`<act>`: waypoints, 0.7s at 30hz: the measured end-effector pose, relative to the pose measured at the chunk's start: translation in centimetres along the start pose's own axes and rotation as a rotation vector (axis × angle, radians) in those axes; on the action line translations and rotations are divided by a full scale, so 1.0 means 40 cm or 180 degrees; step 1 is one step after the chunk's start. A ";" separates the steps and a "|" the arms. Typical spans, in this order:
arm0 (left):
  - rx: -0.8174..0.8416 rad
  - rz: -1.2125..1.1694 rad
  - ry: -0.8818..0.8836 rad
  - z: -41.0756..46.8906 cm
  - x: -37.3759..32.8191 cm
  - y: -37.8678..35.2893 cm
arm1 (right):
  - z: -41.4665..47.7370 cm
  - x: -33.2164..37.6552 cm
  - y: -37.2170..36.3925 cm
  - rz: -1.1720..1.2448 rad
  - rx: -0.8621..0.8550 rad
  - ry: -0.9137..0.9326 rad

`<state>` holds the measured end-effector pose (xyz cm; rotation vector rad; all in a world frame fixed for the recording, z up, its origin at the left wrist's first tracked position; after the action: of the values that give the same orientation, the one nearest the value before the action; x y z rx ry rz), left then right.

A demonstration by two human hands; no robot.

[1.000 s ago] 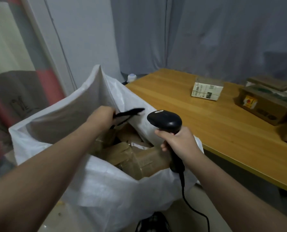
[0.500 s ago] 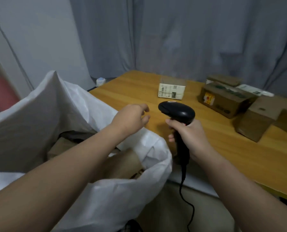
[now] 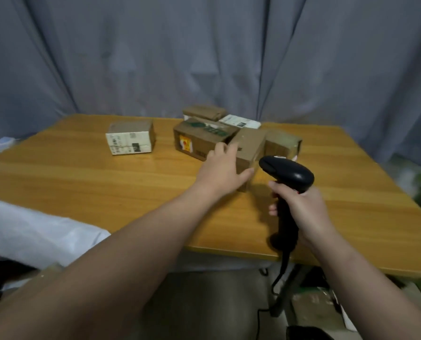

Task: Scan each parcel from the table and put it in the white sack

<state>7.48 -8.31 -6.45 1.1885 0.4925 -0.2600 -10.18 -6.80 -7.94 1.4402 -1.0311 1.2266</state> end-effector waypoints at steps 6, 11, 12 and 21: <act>-0.0185 -0.0346 0.0764 0.055 -0.002 -0.061 | -0.019 -0.055 0.062 0.0291 -0.0112 -0.0150; -0.0438 -0.1237 0.0613 -0.031 0.030 -0.026 | -0.047 -0.089 0.073 0.0665 -0.0151 -0.0319; -0.0479 -0.1190 0.0507 -0.064 0.036 -0.009 | -0.055 -0.098 0.069 0.0642 -0.0115 -0.0340; 0.0268 0.0592 -0.0665 -0.351 0.139 0.078 | -0.124 -0.114 0.006 0.0626 0.0152 0.0018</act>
<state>10.48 6.22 -10.65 1.2644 0.1887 -0.2434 -12.02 -1.89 -12.17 1.3960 -1.1682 1.4031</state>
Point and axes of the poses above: each hand's wrist, its own z-axis towards the middle knuckle, its own y-axis out of the back of the hand, x = y × z, the point moved 4 cm from there along z, towards the middle knuckle, and after that the axes turned 9 degrees about -z, right-handed, at the moved point
